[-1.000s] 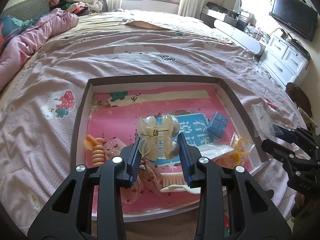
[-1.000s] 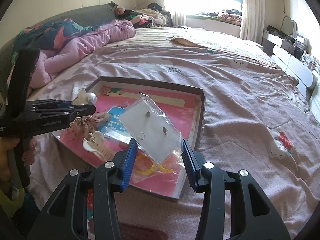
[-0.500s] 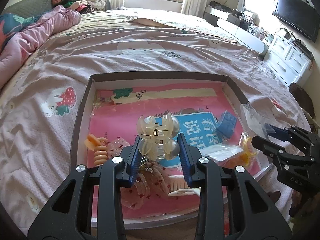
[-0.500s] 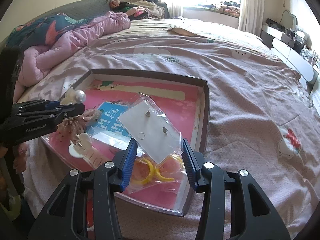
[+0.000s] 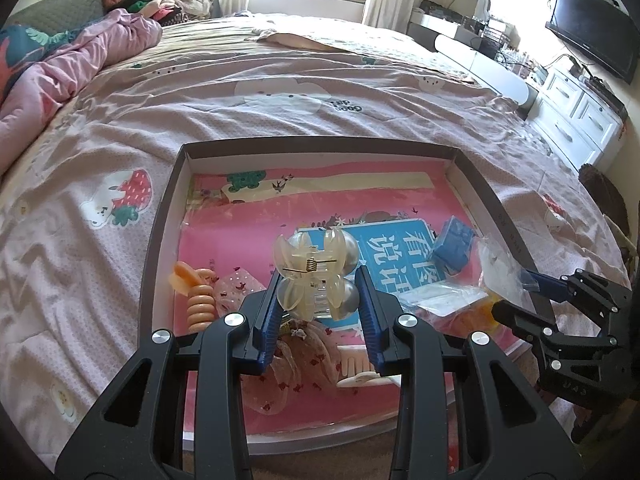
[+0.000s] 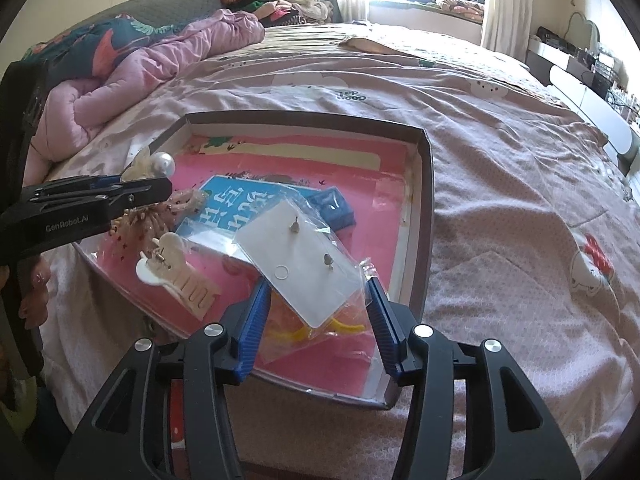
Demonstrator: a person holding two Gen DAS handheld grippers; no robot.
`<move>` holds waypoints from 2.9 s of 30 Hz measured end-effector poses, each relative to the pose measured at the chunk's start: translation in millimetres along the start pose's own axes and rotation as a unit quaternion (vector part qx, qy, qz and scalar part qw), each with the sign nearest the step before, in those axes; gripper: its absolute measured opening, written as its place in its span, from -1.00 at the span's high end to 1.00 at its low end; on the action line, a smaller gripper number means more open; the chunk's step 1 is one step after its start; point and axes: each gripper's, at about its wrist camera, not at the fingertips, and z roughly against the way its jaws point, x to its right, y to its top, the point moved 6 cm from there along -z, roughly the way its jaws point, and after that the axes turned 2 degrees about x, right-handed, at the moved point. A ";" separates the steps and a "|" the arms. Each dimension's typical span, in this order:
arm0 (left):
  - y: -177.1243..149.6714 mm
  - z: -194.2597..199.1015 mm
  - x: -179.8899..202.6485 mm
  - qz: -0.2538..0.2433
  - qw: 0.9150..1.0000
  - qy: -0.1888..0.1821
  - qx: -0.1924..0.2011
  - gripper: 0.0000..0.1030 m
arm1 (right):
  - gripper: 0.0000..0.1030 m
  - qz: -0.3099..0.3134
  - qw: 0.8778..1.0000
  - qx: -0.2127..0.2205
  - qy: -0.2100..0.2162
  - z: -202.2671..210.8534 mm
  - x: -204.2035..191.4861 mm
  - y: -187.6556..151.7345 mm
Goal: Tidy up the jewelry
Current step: 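Lower the pearl clip and earring card into the box and open both grippers, then withdraw both open grippers toward the pom-pom tie and maroon clip, then grasp the pink pom-pom hair tie with the left gripper while the right grasps the maroon hair clip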
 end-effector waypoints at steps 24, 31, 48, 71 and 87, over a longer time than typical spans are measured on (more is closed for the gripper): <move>1.3 60.1 10.1 0.017 0.998 -0.005 0.056 -0.57 | -0.74 -0.006 0.998 0.065 -0.008 81.7 1.6 -10.5; -5.4 80.1 14.6 0.017 0.998 -0.006 0.068 -0.67 | -0.74 0.000 0.997 0.077 -0.005 103.5 -2.2 -16.9; -28.4 102.8 28.3 0.002 0.997 0.004 0.074 -0.67 | -0.74 0.011 0.997 0.072 0.001 122.2 -5.8 -49.0; -80.2 68.4 51.8 -0.009 1.000 -0.008 -0.009 -0.67 | -0.74 0.066 0.998 0.017 -0.006 94.8 -12.1 -109.6; -91.9 40.5 55.8 -0.001 0.999 -0.016 -0.043 -0.48 | -0.46 -0.028 0.996 -0.014 0.088 59.3 -18.3 -113.0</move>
